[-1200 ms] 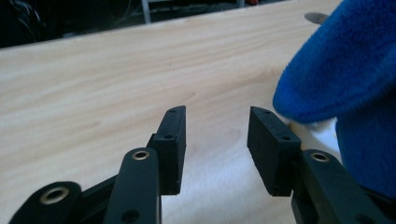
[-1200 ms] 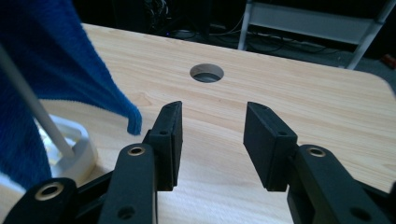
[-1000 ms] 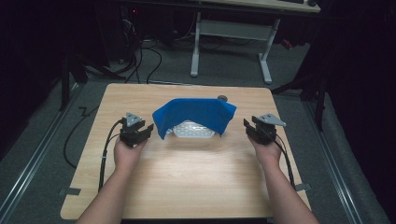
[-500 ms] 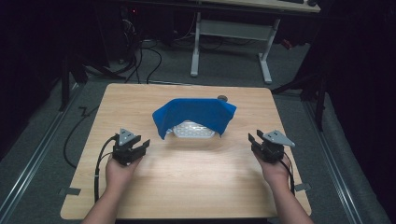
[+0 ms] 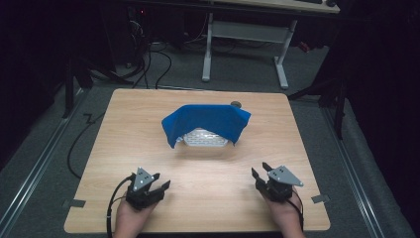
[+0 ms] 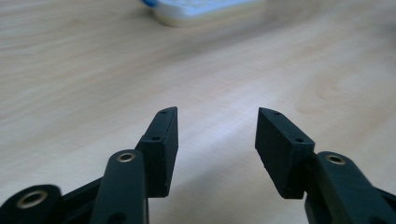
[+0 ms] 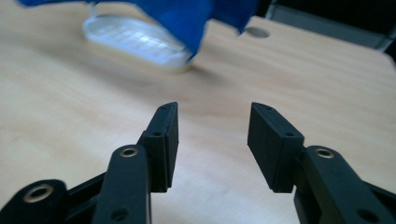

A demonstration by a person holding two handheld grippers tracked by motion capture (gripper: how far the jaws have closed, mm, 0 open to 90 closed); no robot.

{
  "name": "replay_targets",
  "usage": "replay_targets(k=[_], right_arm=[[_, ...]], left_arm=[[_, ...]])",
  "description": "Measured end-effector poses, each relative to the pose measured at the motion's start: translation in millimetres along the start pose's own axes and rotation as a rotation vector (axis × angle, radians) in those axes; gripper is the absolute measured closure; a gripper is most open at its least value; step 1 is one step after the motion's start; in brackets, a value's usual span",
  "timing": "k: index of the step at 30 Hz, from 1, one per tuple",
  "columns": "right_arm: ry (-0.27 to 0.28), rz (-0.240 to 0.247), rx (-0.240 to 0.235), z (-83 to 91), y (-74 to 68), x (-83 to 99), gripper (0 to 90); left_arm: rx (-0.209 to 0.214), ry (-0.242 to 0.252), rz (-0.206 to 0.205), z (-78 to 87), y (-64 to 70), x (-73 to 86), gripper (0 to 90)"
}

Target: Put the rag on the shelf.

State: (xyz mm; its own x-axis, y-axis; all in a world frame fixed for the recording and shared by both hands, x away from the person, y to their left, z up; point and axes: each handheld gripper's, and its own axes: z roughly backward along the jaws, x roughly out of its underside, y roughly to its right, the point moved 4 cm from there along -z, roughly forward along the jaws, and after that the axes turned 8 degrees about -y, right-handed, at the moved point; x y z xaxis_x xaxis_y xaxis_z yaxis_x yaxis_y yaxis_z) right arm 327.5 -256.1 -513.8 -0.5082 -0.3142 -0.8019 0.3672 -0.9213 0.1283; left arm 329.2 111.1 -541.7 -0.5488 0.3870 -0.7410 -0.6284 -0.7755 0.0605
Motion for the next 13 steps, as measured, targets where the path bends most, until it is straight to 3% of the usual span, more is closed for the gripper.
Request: replay_targets(k=[1,2,4,5,13], right_arm=[[0.000,0.000,0.000,0.0,0.0,0.0,52.3],[-0.001,0.008,-0.008,1.6,-5.9,5.5,52.0],[-0.053,0.025,-0.064,2.7,-21.3,19.2,48.8],[-0.057,0.041,-0.069,2.1,-23.8,20.9,48.5],[-0.077,0.063,-0.081,-4.9,-30.1,22.6,47.5]], left_arm=[[0.000,0.000,0.000,0.0,0.0,0.0,48.9],[0.015,-0.005,-0.020,-0.2,8.9,1.5,48.9],[0.041,-0.007,-0.047,-2.7,20.1,1.3,48.4],[0.043,-0.013,-0.072,-5.8,25.3,-0.4,48.2],[0.024,-0.016,-0.079,-8.7,22.4,-1.8,48.0]])
